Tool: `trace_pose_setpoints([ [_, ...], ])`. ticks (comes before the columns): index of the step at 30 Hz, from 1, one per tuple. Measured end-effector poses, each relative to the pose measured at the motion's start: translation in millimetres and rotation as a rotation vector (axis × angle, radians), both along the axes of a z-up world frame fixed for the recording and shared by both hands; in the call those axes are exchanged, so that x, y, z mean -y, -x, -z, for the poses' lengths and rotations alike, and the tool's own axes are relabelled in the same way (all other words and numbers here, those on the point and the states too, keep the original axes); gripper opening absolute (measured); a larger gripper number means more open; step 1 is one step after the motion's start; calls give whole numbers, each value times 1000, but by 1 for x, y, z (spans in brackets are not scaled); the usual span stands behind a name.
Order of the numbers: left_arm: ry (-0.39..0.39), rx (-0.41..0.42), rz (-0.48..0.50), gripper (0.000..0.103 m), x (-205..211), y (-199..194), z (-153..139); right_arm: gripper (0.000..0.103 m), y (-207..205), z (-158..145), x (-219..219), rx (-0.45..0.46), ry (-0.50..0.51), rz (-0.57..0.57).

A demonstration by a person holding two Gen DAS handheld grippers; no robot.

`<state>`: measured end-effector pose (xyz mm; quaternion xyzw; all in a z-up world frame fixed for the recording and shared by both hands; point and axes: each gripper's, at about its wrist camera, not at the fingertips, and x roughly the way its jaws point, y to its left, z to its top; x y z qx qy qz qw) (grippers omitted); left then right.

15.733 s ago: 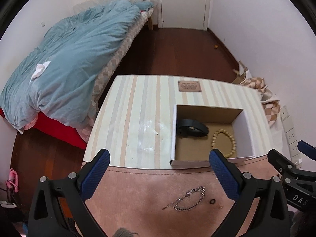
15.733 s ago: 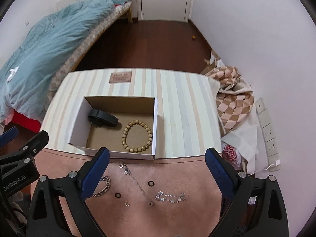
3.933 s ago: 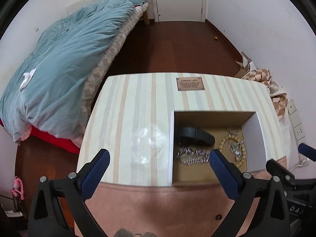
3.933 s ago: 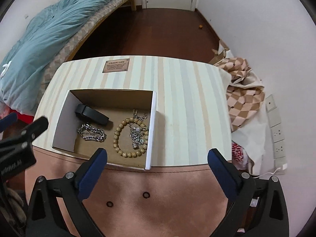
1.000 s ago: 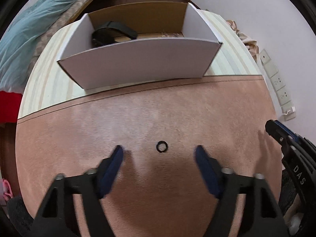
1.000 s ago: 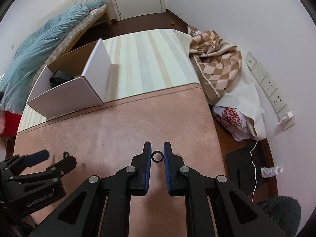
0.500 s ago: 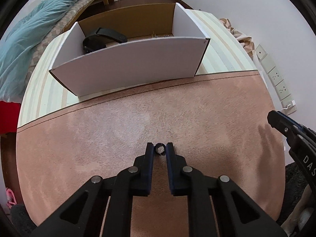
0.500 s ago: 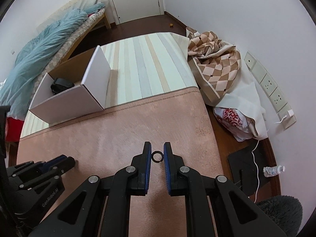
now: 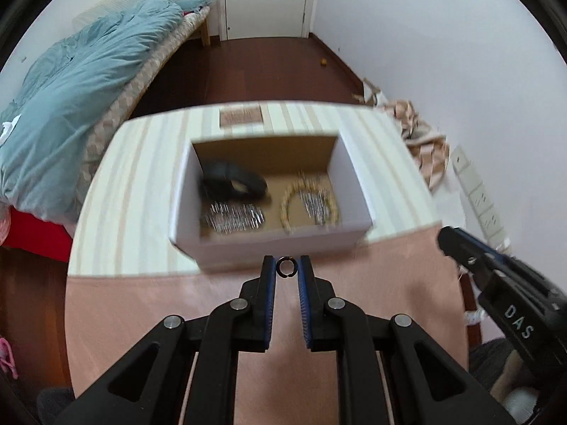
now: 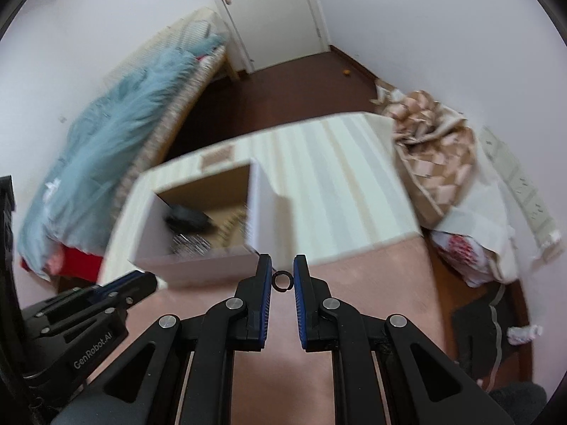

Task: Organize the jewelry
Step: 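Carry both black rings into the white box and open both tools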

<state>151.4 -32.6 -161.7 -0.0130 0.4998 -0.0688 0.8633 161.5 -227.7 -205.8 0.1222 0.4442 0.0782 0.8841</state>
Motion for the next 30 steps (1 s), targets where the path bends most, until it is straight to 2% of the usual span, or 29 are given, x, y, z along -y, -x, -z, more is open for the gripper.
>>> trace_pose_setpoints([
  [3,35,-17,-5,10,-17,-25,-9,13,-30,-9,-14,-6,-57,-42],
  [7,87,-66,-1,10,-34,-68,-10,13,-79,-7,-35,-69,-116,-119],
  [12,98,-106,-2,10,-46,-115,-11,13,-130,9,-57,-191,-125,-179],
  [18,113,-155,-4,13,-49,-147,-9,14,-163,26,-65,-285,-118,-207],
  [20,93,-155,-6,25,-49,-151,-9,15,-168,30,-66,-307,-114,-209],
  [22,79,-145,-15,64,-51,-150,-10,22,-168,31,-65,-310,-114,-209],
  [23,77,-138,-23,70,-53,-149,-10,28,-167,30,-64,-307,-110,-201],
  [27,72,-126,-58,71,-66,-142,-12,32,-160,23,-56,-289,-107,-187],
  [29,54,-113,-80,75,-72,-136,-14,40,-154,17,-53,-270,-84,-184],
  [30,41,-106,-93,86,-74,-132,-14,43,-151,14,-52,-262,-72,-185],
])
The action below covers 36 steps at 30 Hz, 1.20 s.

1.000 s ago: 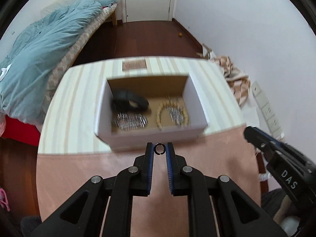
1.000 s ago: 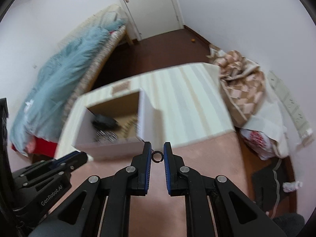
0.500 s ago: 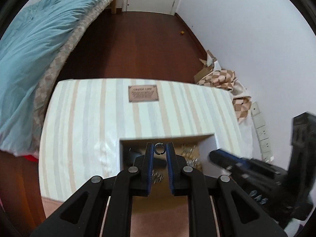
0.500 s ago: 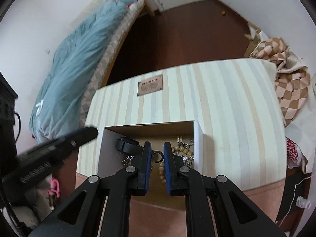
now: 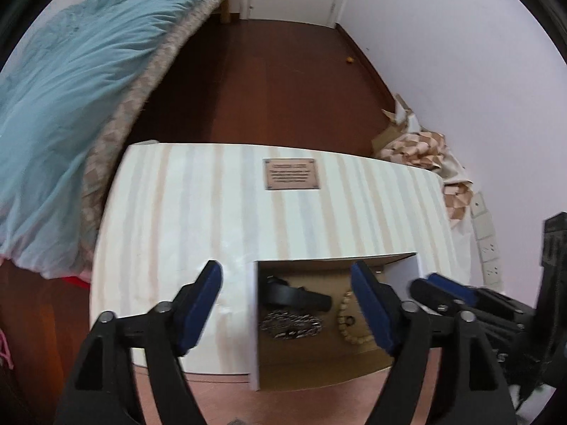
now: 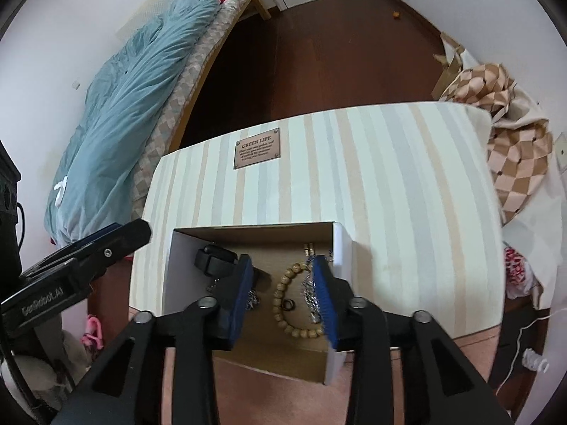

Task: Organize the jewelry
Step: 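Carry both black rings into the white box and open both tools, then lift both open tools back from the box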

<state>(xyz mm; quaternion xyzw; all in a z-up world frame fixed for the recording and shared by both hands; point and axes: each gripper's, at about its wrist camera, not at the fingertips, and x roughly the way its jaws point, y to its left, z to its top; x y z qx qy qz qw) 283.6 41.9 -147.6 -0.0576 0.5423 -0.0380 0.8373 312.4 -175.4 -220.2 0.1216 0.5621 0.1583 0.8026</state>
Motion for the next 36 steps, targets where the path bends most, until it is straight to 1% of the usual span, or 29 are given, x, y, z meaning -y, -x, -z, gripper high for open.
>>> trace_pose_setpoints([
  [1,-21,8,-12,98,-3,5,0,52,4,-3,1,11,23,0],
  [2,-37,14,-21,100,-5,8,-1,59,8,-6,1,23,45,0],
  [3,-63,22,-35,100,-8,15,-1,63,13,-9,2,36,66,0],
  [5,-106,26,-59,100,-13,27,1,75,23,-13,1,53,134,5],
  [6,-123,31,-69,101,-15,33,2,80,28,-15,0,65,167,6],
  [7,-138,41,-80,101,-16,40,3,91,35,-17,-2,80,219,5],
  [8,-153,51,-91,101,-18,47,4,99,41,-18,-3,87,259,7],
  [9,-166,56,-95,102,-19,53,6,101,45,-18,-4,91,288,7],
  [11,-185,58,-104,103,-19,64,9,102,56,-18,-8,93,344,3],
  [14,-191,46,-108,103,-18,74,12,102,71,-19,-10,93,390,5],
  [17,-196,51,-109,103,-16,88,6,103,82,-25,-9,96,403,21],
  [20,-199,77,-110,103,-13,103,-8,103,96,-38,-8,110,400,37],
  [21,-197,83,-108,103,-12,107,-11,103,103,-46,-7,124,403,42],
  [26,-178,147,-101,103,-5,142,-47,103,133,-83,-7,193,426,60],
  [30,-158,192,-109,103,-2,168,-77,103,158,-116,-4,244,422,83],
  [33,-158,223,-110,103,-2,184,-99,103,180,-145,-2,293,415,99],
  [36,-146,237,-118,103,-3,200,-119,103,203,-171,-1,334,405,106],
])
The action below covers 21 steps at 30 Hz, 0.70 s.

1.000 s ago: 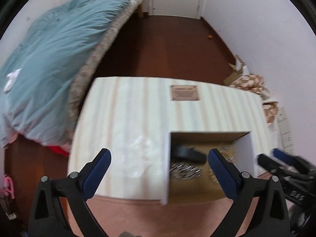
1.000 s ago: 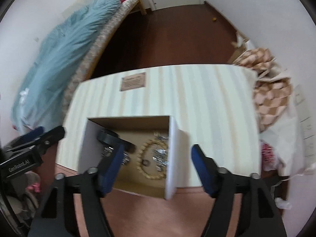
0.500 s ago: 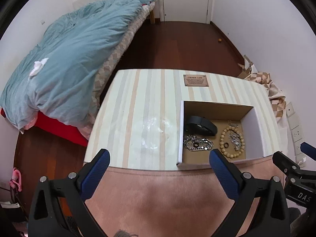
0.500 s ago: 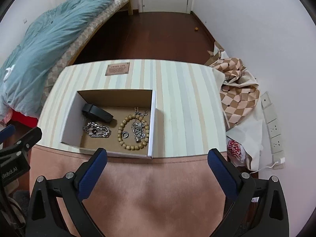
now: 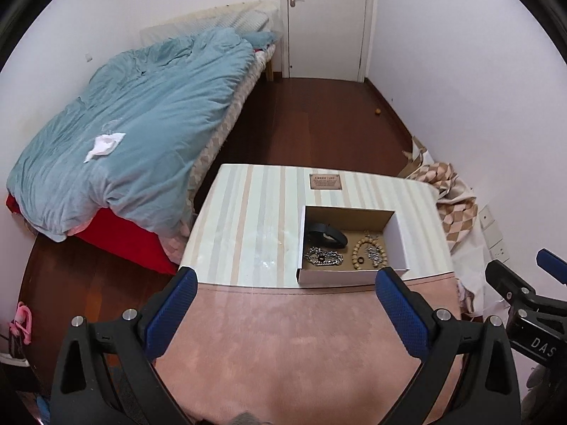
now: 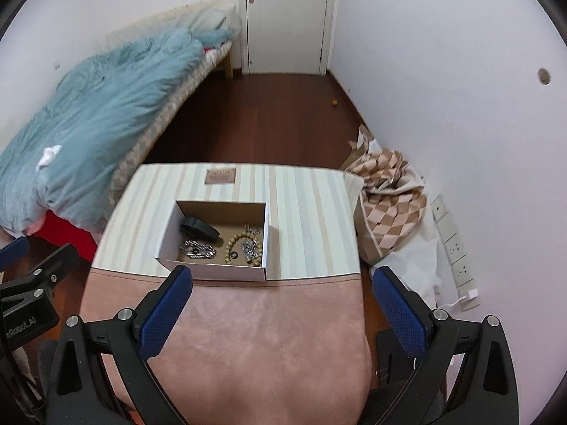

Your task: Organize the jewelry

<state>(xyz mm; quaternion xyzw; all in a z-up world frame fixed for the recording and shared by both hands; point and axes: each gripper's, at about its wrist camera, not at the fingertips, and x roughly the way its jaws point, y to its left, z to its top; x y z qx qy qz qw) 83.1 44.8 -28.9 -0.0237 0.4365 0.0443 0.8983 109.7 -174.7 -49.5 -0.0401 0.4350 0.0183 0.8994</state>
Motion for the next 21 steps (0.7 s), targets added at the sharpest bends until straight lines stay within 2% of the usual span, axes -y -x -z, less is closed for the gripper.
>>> trace_pose_setpoints([
  [11,10,54,25,103,6,49,-53,103,58,-71,4,123,-32,-8],
  [16,17,61,35,103,11,64,-66,103,73,-87,6,141,-38,-13],
  [21,20,50,30,103,14,68,-65,103,80,-90,9,131,-52,-14],
])
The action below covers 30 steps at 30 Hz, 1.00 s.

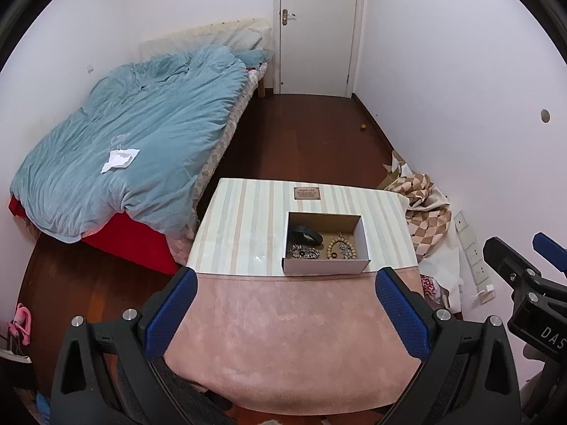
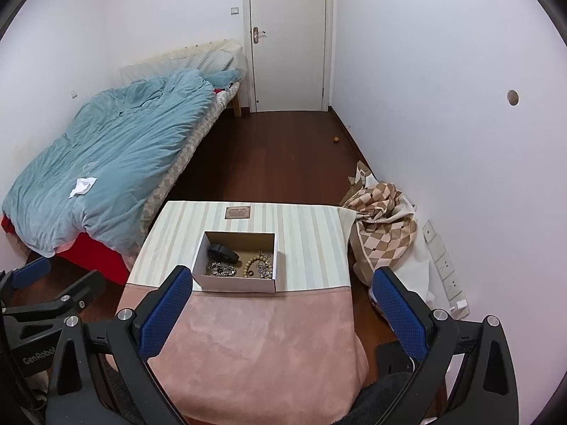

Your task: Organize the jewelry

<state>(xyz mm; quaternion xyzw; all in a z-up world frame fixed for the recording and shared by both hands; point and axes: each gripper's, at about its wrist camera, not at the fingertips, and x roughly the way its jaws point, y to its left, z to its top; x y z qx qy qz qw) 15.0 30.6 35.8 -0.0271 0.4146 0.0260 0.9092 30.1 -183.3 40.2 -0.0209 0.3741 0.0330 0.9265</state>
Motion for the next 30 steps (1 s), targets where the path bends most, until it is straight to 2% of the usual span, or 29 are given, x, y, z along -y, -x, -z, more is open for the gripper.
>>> trace_pose_setpoints([
  [10,-12,-47,-20,103,0,-22,11,103,-20,14,7,-39,-3,20],
  [16,-38,-59,-32,103,0,-49,19,103,-47,28,7,-63,-4,45],
  [30,-41,-143,-37,103,-4,-108,40,103,-111,56,-9,-139,32,32],
])
